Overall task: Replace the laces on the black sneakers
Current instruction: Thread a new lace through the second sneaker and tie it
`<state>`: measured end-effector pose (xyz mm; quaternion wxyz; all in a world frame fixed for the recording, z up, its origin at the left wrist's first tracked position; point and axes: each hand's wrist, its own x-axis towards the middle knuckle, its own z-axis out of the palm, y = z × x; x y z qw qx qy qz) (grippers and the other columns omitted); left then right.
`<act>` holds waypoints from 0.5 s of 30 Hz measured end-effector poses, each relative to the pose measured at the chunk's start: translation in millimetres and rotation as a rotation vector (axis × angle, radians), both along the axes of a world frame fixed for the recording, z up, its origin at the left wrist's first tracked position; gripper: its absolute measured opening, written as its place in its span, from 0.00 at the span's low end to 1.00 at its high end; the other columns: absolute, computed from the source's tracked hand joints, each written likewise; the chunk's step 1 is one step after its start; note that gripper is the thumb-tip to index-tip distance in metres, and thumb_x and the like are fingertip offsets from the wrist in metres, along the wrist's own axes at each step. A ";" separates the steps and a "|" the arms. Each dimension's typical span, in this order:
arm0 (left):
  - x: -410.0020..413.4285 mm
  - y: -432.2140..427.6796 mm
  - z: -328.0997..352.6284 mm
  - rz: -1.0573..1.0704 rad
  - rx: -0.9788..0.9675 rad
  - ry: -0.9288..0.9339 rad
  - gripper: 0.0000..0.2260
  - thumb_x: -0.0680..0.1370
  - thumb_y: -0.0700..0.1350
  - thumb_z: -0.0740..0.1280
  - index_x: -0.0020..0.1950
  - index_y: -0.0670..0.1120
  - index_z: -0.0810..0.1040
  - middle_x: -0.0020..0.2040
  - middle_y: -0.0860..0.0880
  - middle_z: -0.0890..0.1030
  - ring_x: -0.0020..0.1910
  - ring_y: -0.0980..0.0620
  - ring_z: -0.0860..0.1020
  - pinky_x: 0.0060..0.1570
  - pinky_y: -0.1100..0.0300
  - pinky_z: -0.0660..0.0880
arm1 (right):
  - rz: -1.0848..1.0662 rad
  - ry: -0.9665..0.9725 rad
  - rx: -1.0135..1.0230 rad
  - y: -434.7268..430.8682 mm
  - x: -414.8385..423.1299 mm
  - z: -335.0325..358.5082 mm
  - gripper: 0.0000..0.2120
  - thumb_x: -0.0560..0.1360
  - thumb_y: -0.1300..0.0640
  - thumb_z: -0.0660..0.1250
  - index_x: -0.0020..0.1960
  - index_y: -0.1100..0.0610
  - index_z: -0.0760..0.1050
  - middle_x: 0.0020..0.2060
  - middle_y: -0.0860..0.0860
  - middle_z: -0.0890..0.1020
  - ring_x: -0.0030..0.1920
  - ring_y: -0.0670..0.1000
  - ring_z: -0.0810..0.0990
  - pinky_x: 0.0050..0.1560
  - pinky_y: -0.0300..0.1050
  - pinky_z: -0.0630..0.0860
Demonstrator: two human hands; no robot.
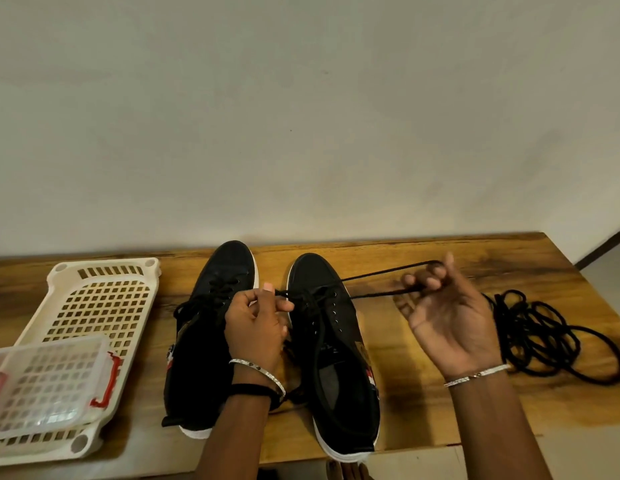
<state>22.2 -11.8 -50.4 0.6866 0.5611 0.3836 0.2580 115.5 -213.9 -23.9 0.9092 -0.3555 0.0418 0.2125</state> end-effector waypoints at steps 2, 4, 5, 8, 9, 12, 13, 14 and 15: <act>-0.9 -0.8 -1.3 0.038 0.061 0.029 0.10 0.83 0.47 0.62 0.51 0.41 0.71 0.33 0.47 0.83 0.19 0.56 0.69 0.18 0.66 0.65 | -0.104 0.020 0.065 -17.1 6.2 -0.1 0.17 0.81 0.46 0.61 0.36 0.50 0.74 0.28 0.44 0.71 0.38 0.47 0.75 0.50 0.45 0.68; -0.9 -2.2 -1.3 0.063 0.105 0.045 0.09 0.84 0.48 0.61 0.51 0.42 0.70 0.35 0.46 0.84 0.18 0.55 0.70 0.18 0.66 0.65 | -0.191 0.005 0.100 -31.5 11.9 -5.2 0.18 0.83 0.46 0.59 0.38 0.49 0.75 0.27 0.43 0.69 0.35 0.44 0.72 0.50 0.43 0.69; -0.5 -3.0 -1.4 0.075 0.114 0.049 0.09 0.84 0.48 0.60 0.51 0.43 0.70 0.36 0.46 0.84 0.19 0.55 0.71 0.18 0.66 0.65 | -0.218 -0.001 0.113 -37.5 14.5 -8.3 0.17 0.84 0.46 0.58 0.39 0.49 0.75 0.27 0.43 0.69 0.33 0.44 0.71 0.48 0.42 0.69; 1.2 -4.5 -3.4 0.116 0.083 0.039 0.08 0.84 0.48 0.60 0.51 0.44 0.69 0.36 0.46 0.84 0.19 0.55 0.73 0.18 0.65 0.66 | -0.256 -0.028 0.113 -49.6 20.8 -18.0 0.14 0.85 0.47 0.59 0.44 0.49 0.78 0.27 0.43 0.67 0.29 0.43 0.66 0.36 0.38 0.69; 1.4 -5.4 -3.1 0.129 0.081 0.042 0.07 0.84 0.47 0.61 0.52 0.44 0.68 0.35 0.46 0.84 0.20 0.55 0.74 0.19 0.64 0.67 | -0.261 -0.035 0.063 -49.3 20.8 -18.3 0.13 0.84 0.47 0.59 0.46 0.50 0.78 0.27 0.43 0.67 0.27 0.43 0.64 0.32 0.37 0.67; -0.6 -10.7 2.8 0.192 0.266 0.105 0.08 0.82 0.45 0.65 0.57 0.44 0.68 0.37 0.50 0.80 0.25 0.56 0.75 0.25 0.61 0.74 | -0.237 -0.099 -0.247 -32.3 14.5 -14.8 0.10 0.79 0.48 0.65 0.48 0.54 0.80 0.26 0.44 0.64 0.24 0.43 0.61 0.26 0.37 0.60; -2.2 -12.9 6.0 0.219 0.412 0.134 0.10 0.81 0.44 0.66 0.59 0.43 0.69 0.39 0.50 0.78 0.29 0.57 0.75 0.29 0.62 0.74 | -0.199 -0.145 -0.366 -21.8 9.3 -12.4 0.11 0.77 0.48 0.67 0.49 0.56 0.81 0.26 0.45 0.64 0.25 0.43 0.60 0.26 0.38 0.58; -3.8 -15.4 10.4 0.235 0.589 0.158 0.10 0.81 0.43 0.67 0.60 0.43 0.71 0.42 0.49 0.76 0.34 0.58 0.73 0.32 0.66 0.73 | -0.145 -0.217 -0.473 -11.0 3.9 -11.7 0.12 0.76 0.49 0.68 0.49 0.58 0.82 0.26 0.45 0.64 0.25 0.44 0.59 0.27 0.38 0.57; -5.5 -17.4 15.6 0.230 0.769 0.166 0.08 0.80 0.41 0.67 0.59 0.43 0.73 0.46 0.47 0.75 0.38 0.58 0.72 0.34 0.70 0.69 | -0.074 -0.303 -0.560 1.4 -3.0 -8.4 0.12 0.76 0.51 0.69 0.48 0.60 0.83 0.26 0.45 0.65 0.26 0.44 0.59 0.27 0.37 0.57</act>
